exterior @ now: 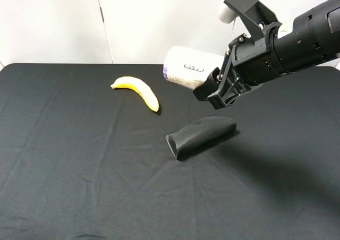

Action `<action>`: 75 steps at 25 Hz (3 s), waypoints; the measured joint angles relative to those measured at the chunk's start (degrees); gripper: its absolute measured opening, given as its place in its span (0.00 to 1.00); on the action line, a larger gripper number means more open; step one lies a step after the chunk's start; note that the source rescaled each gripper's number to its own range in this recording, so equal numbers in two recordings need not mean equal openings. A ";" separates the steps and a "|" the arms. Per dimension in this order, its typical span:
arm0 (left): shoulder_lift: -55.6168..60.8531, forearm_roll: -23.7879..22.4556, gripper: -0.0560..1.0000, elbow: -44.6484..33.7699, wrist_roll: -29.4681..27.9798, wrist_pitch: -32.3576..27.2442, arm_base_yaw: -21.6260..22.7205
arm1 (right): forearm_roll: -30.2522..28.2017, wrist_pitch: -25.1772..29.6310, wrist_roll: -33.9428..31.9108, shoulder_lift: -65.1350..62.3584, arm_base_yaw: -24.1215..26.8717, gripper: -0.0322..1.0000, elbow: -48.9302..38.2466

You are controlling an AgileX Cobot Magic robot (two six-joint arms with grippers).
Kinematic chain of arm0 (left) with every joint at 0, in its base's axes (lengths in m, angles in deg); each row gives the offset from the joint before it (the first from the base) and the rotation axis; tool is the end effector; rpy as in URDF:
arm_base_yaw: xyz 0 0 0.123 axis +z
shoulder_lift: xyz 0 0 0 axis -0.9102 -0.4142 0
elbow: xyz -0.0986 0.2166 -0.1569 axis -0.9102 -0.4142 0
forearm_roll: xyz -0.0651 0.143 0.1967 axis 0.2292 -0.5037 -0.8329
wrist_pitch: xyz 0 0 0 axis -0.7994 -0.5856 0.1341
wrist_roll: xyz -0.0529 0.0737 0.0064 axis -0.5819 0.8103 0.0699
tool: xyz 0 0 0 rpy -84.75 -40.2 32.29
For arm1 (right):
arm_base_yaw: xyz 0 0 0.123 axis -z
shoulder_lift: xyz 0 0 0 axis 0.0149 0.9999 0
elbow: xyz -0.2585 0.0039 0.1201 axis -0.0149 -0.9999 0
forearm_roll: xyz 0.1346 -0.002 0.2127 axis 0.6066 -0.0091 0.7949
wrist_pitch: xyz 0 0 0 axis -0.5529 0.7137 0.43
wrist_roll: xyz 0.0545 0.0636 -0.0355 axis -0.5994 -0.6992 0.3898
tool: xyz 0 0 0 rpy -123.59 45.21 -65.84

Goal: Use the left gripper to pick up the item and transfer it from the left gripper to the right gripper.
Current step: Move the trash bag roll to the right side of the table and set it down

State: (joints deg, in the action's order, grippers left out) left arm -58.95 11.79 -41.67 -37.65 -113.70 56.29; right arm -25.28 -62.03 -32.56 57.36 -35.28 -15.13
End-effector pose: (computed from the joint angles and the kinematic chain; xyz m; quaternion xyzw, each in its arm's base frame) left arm 0.0372 -0.0030 0.3087 0.1069 0.8906 0.0004 0.4421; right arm 0.2152 0.1636 0.2788 -0.4221 0.8149 0.1261 0.3767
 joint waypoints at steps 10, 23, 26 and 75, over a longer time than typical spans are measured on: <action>13.76 1.28 0.97 -4.76 -1.88 -4.59 0.00 | 0.00 0.00 -1.54 0.00 0.00 0.04 0.00; 16.37 2.24 0.92 -5.56 -1.93 -6.01 0.00 | 0.00 0.00 -1.72 0.00 0.00 0.04 0.00; 16.37 2.55 0.92 -5.51 -1.98 -6.10 0.00 | 0.05 0.00 -1.80 0.00 0.00 0.04 0.00; 18.17 3.00 0.91 -7.39 -1.93 -0.38 14.33 | -5.58 -0.19 -16.71 1.47 0.93 0.04 0.00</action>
State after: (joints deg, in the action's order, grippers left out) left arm -40.79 14.79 -49.06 -39.58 -114.07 70.62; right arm -30.85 -62.22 -49.27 58.83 -34.35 -15.13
